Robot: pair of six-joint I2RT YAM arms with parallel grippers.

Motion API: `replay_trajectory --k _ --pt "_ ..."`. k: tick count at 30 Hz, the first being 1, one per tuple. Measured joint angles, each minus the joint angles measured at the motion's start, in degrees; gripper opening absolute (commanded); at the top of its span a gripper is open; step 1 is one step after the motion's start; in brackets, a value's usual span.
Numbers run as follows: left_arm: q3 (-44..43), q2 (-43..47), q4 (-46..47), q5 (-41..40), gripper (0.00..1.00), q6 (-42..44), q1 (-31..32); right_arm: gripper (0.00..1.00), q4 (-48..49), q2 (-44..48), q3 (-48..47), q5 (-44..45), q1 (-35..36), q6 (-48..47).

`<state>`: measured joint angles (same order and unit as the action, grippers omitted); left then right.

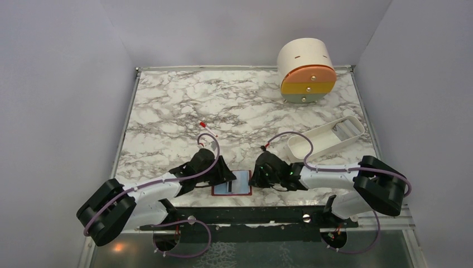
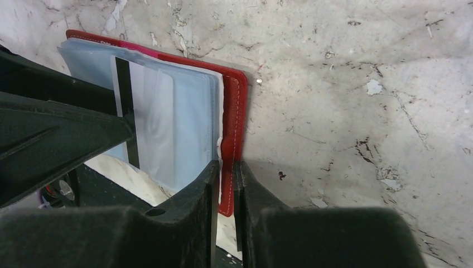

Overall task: Put the credit cards into the card holder
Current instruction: Insert the credit card into the card holder.

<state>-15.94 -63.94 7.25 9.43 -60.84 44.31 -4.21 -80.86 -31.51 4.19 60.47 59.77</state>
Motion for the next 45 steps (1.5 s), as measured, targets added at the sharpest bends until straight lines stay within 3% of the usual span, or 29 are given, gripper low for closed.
replay_trajectory --k 21,32,45 --pt "-8.2 -10.4 0.4 -4.5 0.47 -0.1 5.4 0.14 2.9 1.3 2.7 2.2 2.5 6.0" --pt "-11.4 -7.0 -10.2 -8.5 0.55 4.0 6.1 0.15 -3.4 7.8 2.7 7.2 2.6 5.6" --pt "-11.5 -6.1 -10.3 -7.5 0.55 7.2 6.1 0.15 -0.9 2.9 2.3 6.9 2.6 5.4"
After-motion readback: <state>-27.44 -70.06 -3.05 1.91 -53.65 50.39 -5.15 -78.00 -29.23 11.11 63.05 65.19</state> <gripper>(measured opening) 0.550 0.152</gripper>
